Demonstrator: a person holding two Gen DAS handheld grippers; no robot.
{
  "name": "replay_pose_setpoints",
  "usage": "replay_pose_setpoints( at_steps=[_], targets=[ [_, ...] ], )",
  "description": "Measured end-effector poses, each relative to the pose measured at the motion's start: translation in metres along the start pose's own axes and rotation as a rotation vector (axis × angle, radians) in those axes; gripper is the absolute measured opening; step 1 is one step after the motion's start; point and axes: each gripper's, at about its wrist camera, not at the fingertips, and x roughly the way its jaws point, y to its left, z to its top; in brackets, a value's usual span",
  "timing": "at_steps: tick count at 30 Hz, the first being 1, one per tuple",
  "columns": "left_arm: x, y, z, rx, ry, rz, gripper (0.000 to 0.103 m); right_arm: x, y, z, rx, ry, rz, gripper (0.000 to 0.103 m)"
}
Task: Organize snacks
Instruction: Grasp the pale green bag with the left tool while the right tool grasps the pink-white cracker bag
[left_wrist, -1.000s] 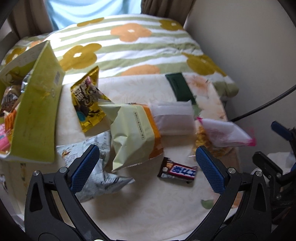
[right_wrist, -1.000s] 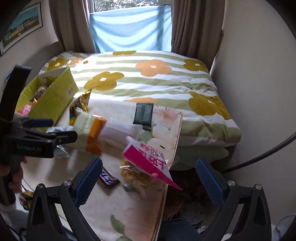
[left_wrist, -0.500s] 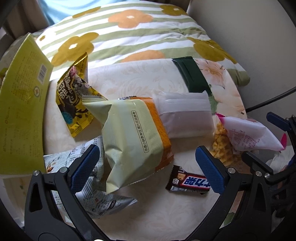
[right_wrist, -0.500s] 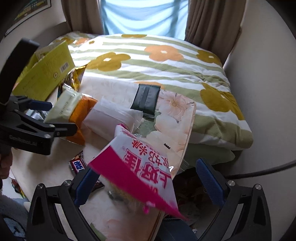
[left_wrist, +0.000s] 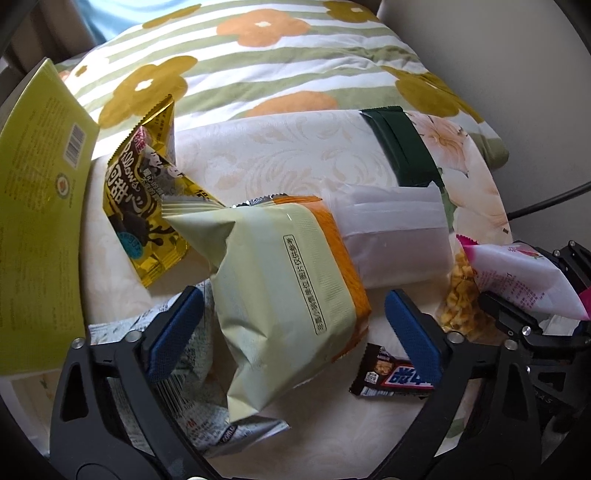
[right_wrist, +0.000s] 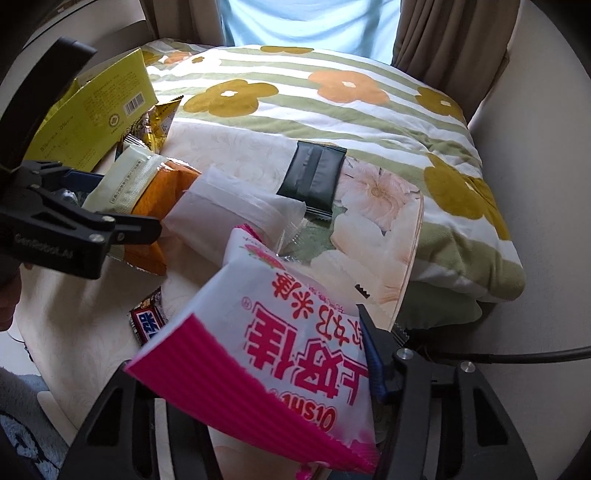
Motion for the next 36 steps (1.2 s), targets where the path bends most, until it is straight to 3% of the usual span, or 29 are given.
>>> replay_pose_setpoints(
  at_steps=[3,14,20,28,36],
  targets=[
    [0.003,0.0,0.002,0.008,0.009,0.001,0.083,0.0,0.002,0.002,-0.004,-0.003,0.006,0.05],
    [-0.001,0.004,-0.002,0.021,0.01,-0.025,0.068,-0.004,0.005,0.008,0.008,-0.023,0.038,0.047],
    [-0.01,0.006,-0.006,0.013,-0.005,-0.035,0.066,-0.012,0.006,0.01,0.024,-0.042,0.053,0.047],
    [-0.049,0.006,-0.013,-0.008,-0.087,-0.066,0.066,-0.034,0.009,0.01,0.042,-0.087,0.061,0.047],
    [-0.12,0.008,-0.019,-0.055,-0.219,-0.123,0.066,-0.077,0.015,0.024,0.041,-0.171,0.046,0.047]
  ],
)
